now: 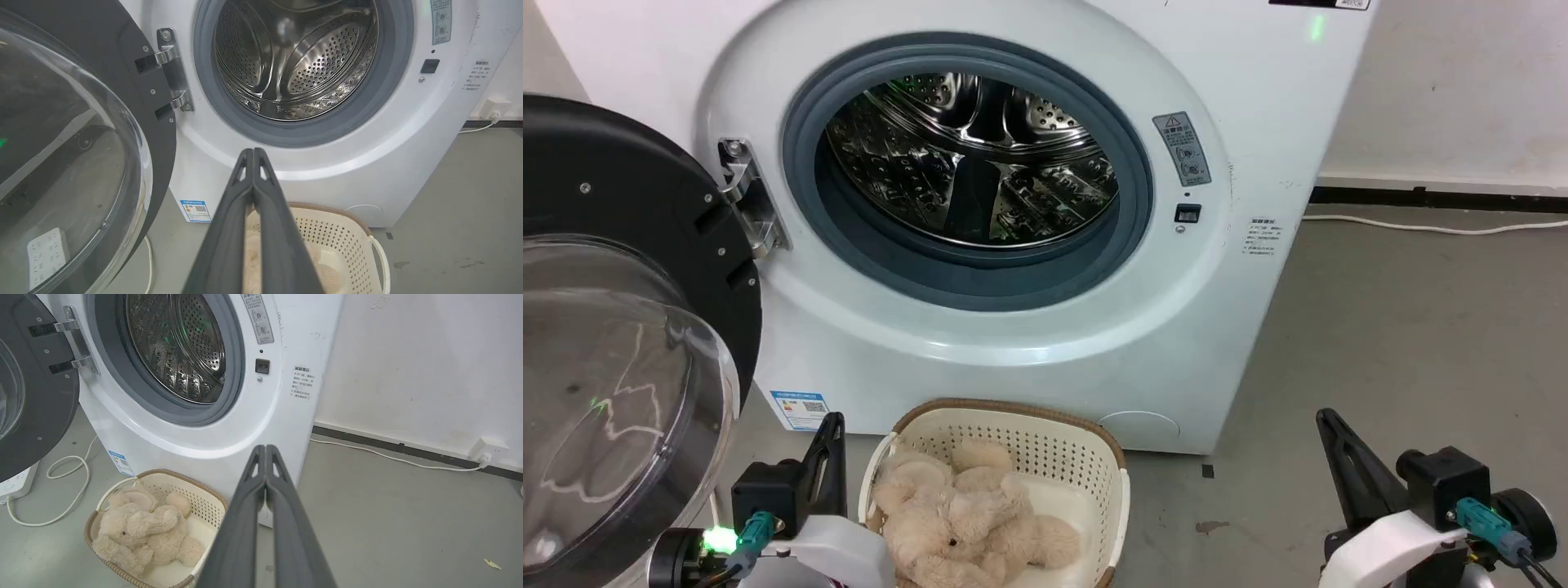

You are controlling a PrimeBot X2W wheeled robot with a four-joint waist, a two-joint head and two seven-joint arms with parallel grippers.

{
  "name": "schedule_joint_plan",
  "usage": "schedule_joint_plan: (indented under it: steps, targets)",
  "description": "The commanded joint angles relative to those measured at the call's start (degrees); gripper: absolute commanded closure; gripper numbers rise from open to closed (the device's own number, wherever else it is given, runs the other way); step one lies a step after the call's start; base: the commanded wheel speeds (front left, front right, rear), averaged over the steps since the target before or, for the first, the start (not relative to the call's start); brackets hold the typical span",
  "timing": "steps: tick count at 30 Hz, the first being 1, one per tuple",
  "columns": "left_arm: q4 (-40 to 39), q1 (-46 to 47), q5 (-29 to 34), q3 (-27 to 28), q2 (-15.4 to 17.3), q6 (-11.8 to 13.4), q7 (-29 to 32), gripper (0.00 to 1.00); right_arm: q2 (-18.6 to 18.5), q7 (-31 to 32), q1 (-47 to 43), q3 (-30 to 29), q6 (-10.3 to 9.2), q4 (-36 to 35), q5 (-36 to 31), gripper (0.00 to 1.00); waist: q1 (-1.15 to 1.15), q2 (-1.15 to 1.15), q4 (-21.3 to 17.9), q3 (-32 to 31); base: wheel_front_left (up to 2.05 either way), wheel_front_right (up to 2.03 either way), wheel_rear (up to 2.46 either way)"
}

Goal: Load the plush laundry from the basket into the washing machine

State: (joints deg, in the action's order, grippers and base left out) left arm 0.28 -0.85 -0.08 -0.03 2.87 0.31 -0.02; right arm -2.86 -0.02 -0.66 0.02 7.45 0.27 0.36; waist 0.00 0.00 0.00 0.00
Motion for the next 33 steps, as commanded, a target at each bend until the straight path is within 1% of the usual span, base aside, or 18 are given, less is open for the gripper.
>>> schedule_joint_plan:
  steps: [1, 33]
  targets:
    - [-0.3, 0.8, 0.1, 0.0, 0.0, -0.3, 0.0, 1.0, 0.0, 0.0, 0.7, 0.0, 0.03, -0.3, -0.4, 1.0, 0.0, 0.0, 0.0, 0.0, 0.0, 0.0, 0.0]
    - [-0.3, 0.8, 0.1, 0.0, 0.0, -0.3, 0.0, 1.0, 0.0, 0.0, 0.7, 0.0, 0.03, -0.3, -0.4, 1.0, 0.0, 0.0, 0.0, 0.0, 0.0, 0.0, 0.0]
